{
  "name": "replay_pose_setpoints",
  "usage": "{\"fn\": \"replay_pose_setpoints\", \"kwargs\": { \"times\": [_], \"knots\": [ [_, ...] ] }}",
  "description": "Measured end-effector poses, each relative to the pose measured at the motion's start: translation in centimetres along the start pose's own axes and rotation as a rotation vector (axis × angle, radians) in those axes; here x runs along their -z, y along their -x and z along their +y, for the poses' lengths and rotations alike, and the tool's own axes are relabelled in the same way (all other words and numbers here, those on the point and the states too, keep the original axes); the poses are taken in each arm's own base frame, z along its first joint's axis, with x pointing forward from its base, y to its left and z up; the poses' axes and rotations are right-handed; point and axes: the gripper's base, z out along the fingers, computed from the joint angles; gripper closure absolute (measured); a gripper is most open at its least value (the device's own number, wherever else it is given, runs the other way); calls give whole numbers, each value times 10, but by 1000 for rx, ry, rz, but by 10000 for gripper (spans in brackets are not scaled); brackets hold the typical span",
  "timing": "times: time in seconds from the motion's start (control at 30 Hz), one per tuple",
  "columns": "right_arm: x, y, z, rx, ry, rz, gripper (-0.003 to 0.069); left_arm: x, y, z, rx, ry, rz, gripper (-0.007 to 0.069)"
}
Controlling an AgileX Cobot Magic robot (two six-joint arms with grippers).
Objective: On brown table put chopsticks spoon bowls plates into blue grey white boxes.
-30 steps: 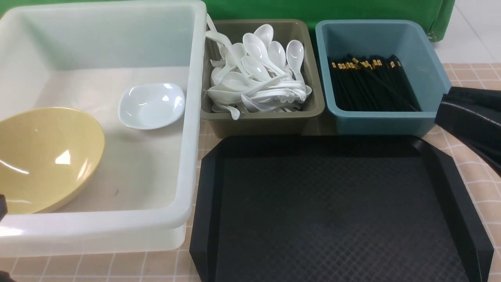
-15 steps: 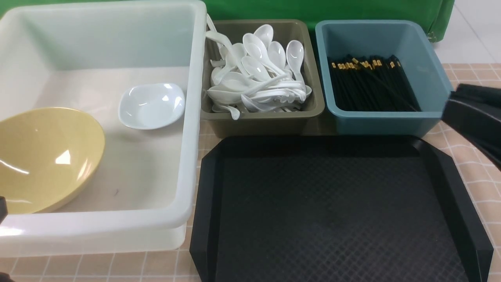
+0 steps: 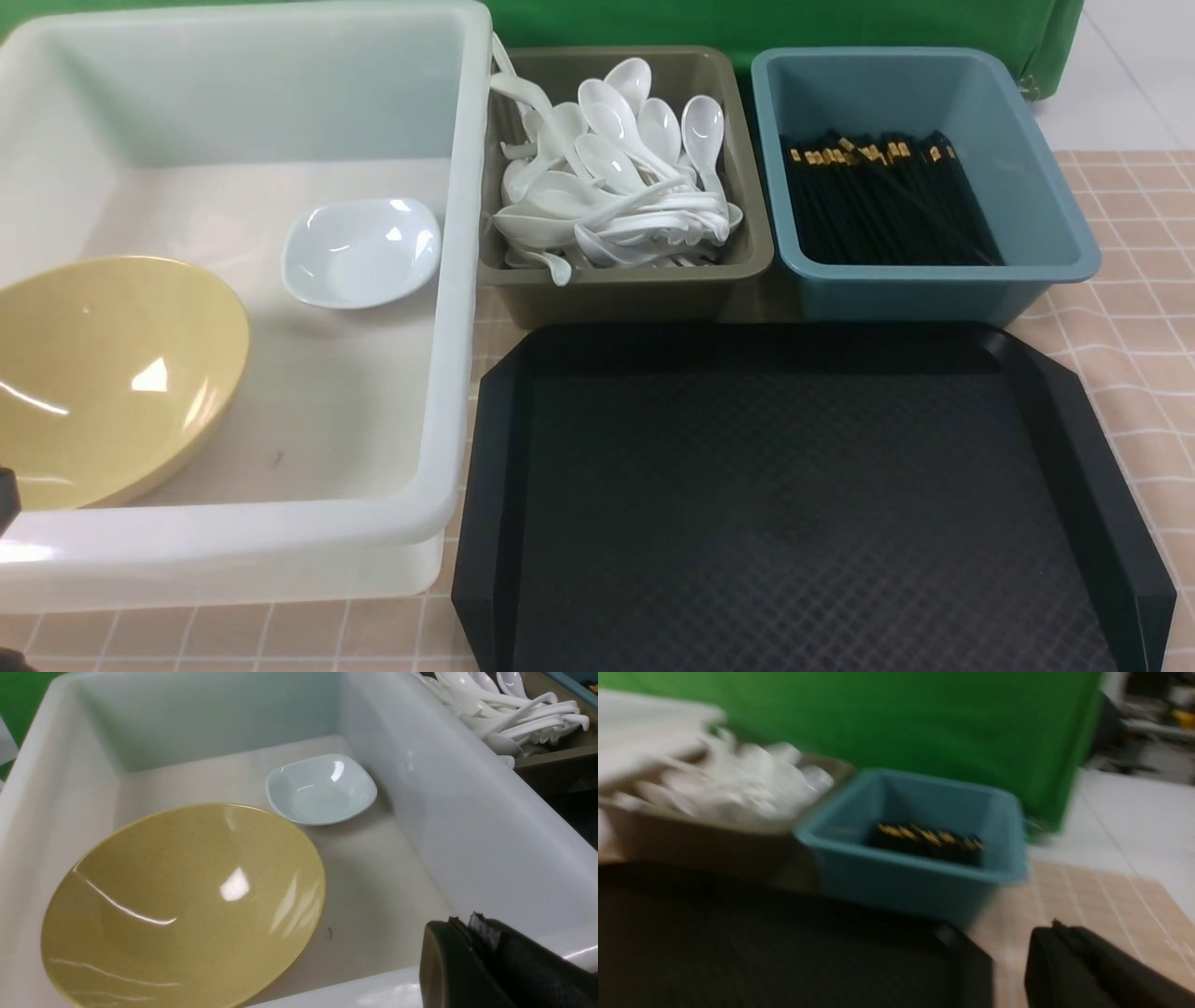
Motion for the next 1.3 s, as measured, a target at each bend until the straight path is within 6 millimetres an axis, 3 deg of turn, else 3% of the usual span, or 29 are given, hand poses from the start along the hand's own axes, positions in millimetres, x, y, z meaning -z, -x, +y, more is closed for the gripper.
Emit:
{"fn": "replay_pose_setpoints", "kwargs": {
  "times": [0.3,1.3],
  "knots": [
    [9,-24,-8,-90,-158,185,623,0,0,0,1,0,0,622],
    [9,-25,-4,-27,-92,197,622,0,-1,0,1,-3,16,622]
  ]
}}
